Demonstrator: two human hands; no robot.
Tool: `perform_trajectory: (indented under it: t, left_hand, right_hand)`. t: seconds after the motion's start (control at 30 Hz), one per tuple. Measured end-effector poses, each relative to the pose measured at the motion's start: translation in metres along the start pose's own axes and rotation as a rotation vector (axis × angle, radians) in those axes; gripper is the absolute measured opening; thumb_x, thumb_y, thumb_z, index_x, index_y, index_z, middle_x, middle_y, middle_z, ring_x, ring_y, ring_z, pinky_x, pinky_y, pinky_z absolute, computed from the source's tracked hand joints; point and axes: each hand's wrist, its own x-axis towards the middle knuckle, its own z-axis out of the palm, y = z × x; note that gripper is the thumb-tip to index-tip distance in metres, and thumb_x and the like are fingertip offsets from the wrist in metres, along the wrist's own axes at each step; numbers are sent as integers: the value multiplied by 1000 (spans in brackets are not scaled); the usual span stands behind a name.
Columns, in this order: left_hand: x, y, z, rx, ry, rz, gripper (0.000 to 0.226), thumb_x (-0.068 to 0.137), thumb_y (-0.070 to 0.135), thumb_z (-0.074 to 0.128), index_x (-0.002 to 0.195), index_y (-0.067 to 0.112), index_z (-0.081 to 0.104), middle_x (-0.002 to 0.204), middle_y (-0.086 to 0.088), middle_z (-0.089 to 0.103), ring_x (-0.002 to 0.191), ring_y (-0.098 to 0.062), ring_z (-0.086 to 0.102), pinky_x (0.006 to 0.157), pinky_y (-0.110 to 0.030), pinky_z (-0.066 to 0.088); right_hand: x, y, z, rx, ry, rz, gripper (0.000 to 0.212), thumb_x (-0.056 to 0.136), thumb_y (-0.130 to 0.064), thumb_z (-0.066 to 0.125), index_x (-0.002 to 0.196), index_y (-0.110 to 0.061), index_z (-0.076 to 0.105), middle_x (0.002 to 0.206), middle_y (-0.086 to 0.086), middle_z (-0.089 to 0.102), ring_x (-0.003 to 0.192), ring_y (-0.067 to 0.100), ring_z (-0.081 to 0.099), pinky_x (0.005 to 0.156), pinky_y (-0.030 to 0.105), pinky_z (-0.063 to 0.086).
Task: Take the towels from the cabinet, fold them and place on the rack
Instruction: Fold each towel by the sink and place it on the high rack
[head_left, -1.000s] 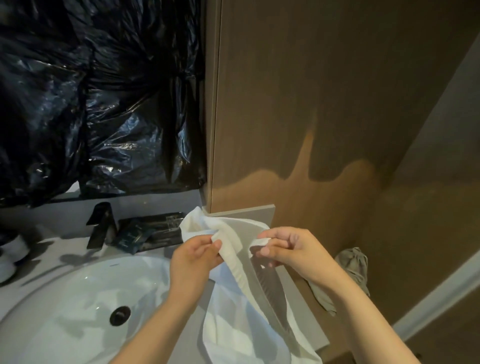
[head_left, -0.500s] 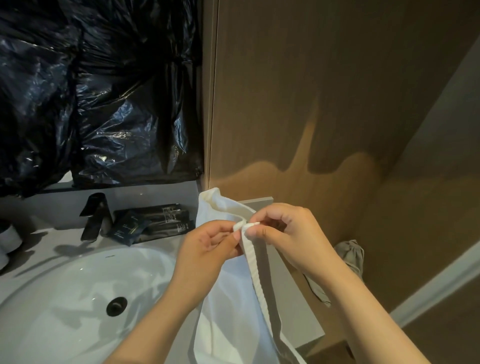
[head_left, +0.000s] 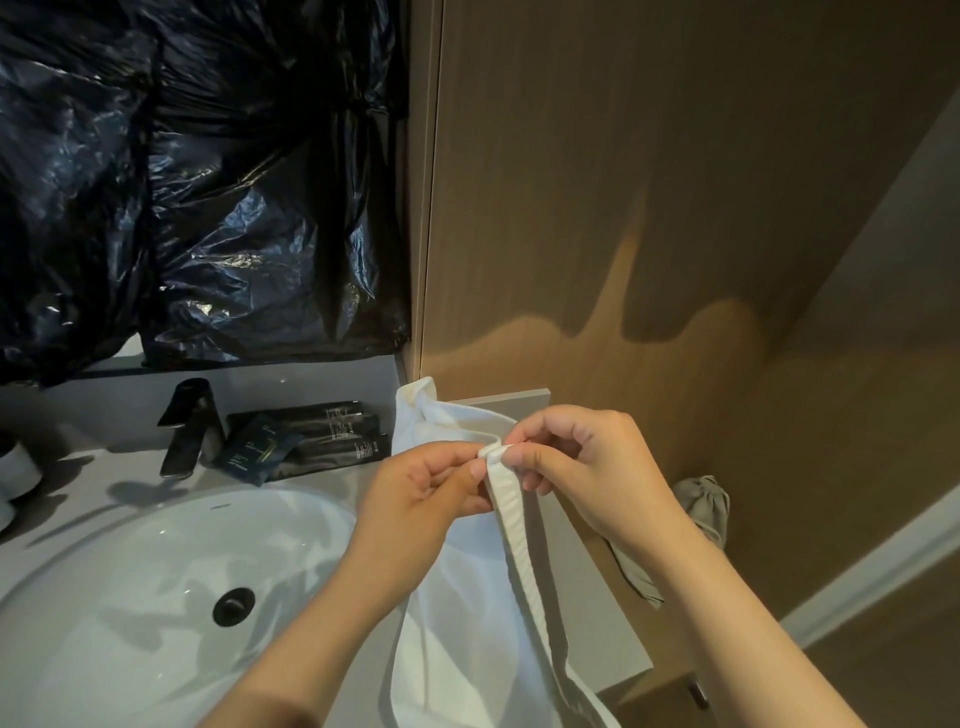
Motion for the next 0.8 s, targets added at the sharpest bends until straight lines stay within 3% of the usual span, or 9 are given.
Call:
perform_trajectory:
  t: [0.13,0.37,0.47,0.63,0.8]
  left_hand:
    - [1,-2,-1,-2,-35,4,20,93,10,57,104,15,73,94,-2,76,87,-19,73,72,-20,56]
    - [7,-9,-1,88,63,57,18,92,8,61,100,19,74,90,4,76,84,-15,72,70,-19,56]
    - [13,-6,-3,118,82,94,22,94,6,58,100,21,73,91,7,75,85,-11,71,71,-18,54]
    - [30,7,-16,215,149,161,22,95,7,54,97,21,71,90,4,73,84,-12,68,77,-26,54]
    - [54,33,-39,345,188,252,24,96,10,53,95,28,69,89,13,72,82,0,65,73,-14,50]
  right_hand:
    - [1,3,0,-16,13,1,7,87,-20,73,82,-24,75,69,-7,69,65,17,67,62,22,57]
    - [9,5,1,1,-21,-7,4,87,-25,72,85,-26,76,72,-8,69,64,18,66,59,22,56]
    - [15,6,-6,-4,-92,-9,9,91,-32,68,84,-27,72,69,-4,67,60,17,65,58,20,54]
    - [24,14,-21,-156,-161,-11,18,94,-46,60,83,-32,65,68,-7,66,60,11,65,58,19,54]
    - [28,23,-38,-309,-107,-1,31,90,-60,55,80,-31,62,72,-15,66,68,8,67,61,22,58]
